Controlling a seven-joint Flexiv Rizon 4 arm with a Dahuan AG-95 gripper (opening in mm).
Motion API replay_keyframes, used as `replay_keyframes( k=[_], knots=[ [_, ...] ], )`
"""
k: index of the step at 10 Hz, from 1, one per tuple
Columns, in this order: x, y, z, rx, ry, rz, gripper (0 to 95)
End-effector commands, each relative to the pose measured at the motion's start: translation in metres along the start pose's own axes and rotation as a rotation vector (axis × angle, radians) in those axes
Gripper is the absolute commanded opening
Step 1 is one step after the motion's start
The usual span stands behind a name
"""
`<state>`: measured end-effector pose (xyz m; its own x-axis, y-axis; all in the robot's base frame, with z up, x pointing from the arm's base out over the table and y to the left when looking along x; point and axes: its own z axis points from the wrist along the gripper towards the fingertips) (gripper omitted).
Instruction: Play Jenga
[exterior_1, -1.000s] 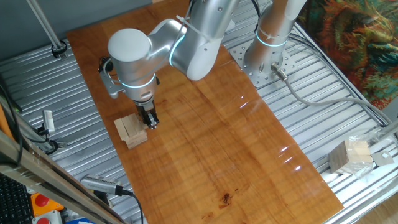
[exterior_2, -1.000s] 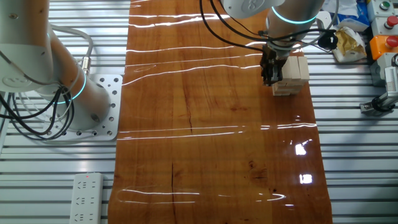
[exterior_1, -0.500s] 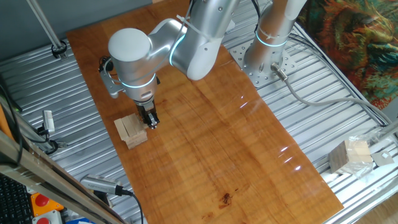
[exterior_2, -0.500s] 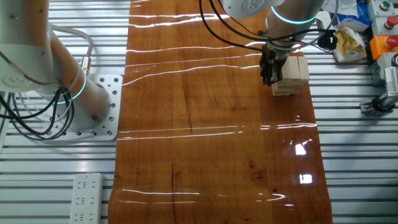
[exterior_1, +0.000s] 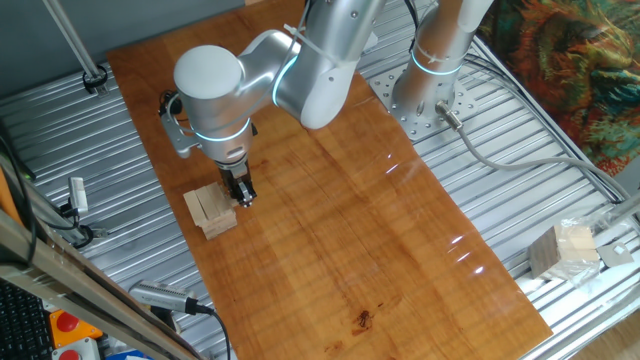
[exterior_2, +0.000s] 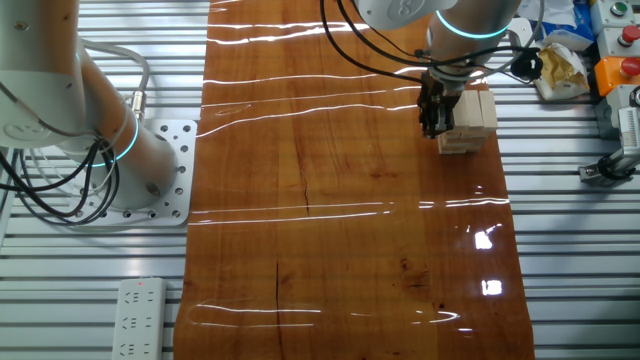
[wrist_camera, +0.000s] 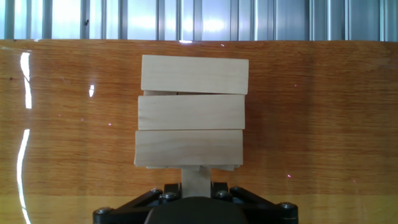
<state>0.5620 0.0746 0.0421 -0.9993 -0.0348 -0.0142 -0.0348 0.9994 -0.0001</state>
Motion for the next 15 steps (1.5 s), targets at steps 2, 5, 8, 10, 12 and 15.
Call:
replay_keyframes(
  k=[2,5,8,10,12,15],
  knots=[
    [-0.0001,0.0001,0.0003,0.000,0.003,-0.007,0.0],
    [0.0000,0.0001,0.0000,0.000,0.004,-0.018,0.0],
    [0.0001,0.0001,0.0000,-0.001,0.003,-0.018,0.0],
    [0.0002,0.0000,0.0001,-0.001,0.006,-0.019,0.0],
    [0.0005,-0.0001,0.0001,-0.001,0.007,-0.019,0.0],
    [0.0008,-0.0002,-0.0004,-0.002,0.008,-0.018,0.0]
  ],
)
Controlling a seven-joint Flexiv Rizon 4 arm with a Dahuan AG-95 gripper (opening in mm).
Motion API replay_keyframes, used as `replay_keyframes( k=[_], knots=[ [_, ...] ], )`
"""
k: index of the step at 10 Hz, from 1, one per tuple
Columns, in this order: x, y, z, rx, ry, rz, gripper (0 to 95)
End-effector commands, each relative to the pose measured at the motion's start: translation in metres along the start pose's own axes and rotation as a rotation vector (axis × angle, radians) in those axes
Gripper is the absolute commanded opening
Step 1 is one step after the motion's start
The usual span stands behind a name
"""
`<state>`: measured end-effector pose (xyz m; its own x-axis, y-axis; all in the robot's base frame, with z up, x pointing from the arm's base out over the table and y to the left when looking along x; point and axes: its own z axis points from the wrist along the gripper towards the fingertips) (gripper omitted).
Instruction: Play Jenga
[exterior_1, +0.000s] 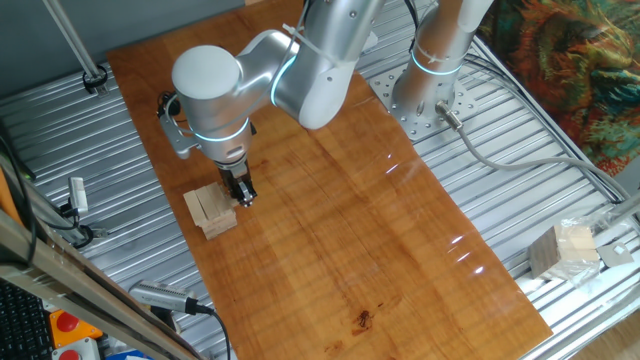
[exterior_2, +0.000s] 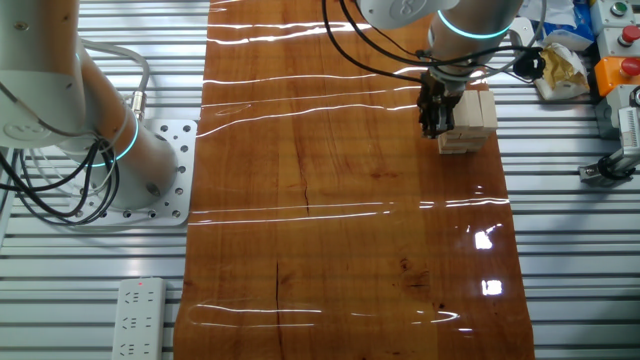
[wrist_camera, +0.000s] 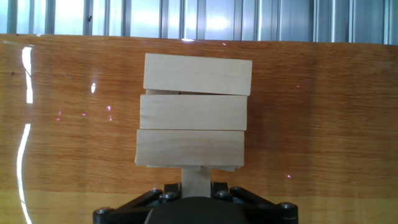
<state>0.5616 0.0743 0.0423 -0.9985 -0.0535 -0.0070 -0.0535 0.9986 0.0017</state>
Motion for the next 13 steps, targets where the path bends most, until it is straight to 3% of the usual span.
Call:
replay_keyframes(
  k=[1,13],
  knots=[
    [0.0007,-0.0001,0.0000,0.000,0.001,0.001,0.0],
    [0.0094,-0.0016,-0.0002,-0.001,0.007,-0.002,0.0]
  ],
)
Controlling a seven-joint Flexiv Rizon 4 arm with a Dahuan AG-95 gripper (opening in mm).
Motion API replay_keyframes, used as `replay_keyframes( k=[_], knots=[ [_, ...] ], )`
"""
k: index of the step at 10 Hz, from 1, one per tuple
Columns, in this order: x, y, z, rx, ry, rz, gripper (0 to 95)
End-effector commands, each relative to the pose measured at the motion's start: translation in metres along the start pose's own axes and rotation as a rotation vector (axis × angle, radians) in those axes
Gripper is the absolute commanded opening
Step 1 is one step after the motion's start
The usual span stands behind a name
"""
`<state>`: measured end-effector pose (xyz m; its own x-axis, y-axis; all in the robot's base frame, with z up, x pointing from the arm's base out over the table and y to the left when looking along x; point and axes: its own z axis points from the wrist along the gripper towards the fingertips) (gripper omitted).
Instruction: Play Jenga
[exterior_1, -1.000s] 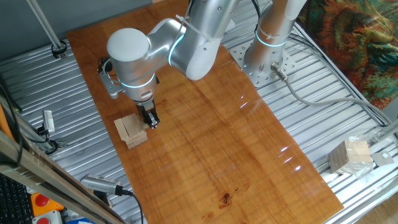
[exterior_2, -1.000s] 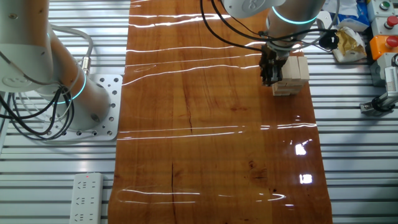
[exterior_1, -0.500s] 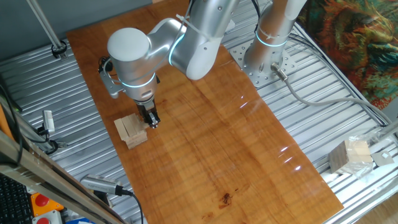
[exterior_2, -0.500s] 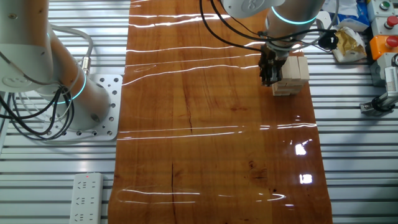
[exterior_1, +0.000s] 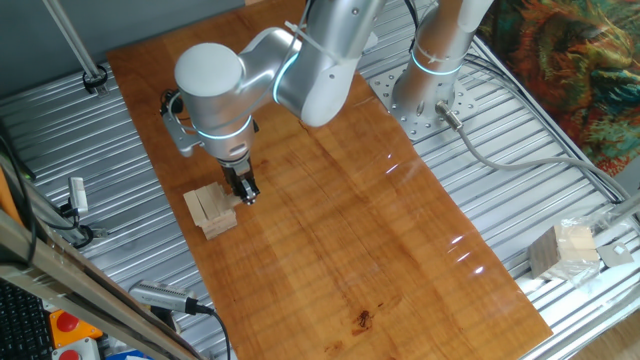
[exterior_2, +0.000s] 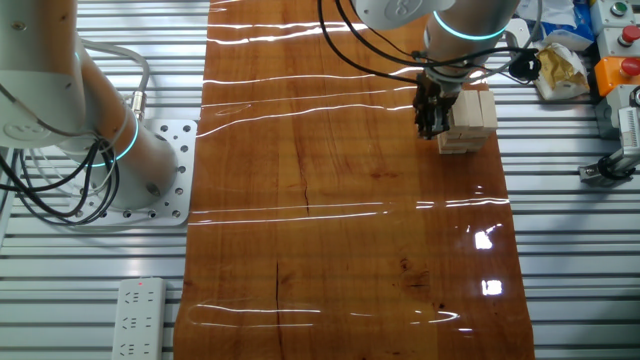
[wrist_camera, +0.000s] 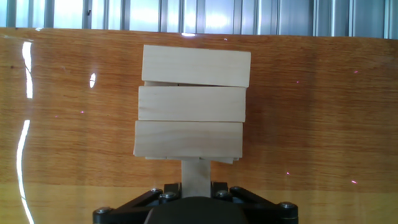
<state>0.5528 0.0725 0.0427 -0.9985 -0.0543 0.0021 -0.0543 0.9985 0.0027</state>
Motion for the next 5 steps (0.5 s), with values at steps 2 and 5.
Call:
replay_keyframes(
  k=[2,5],
  knots=[
    [0.0028,-0.0007,0.0005,0.000,-0.001,-0.002,0.0],
    [0.0051,-0.0007,-0.0004,-0.001,0.001,-0.005,0.0]
  ],
)
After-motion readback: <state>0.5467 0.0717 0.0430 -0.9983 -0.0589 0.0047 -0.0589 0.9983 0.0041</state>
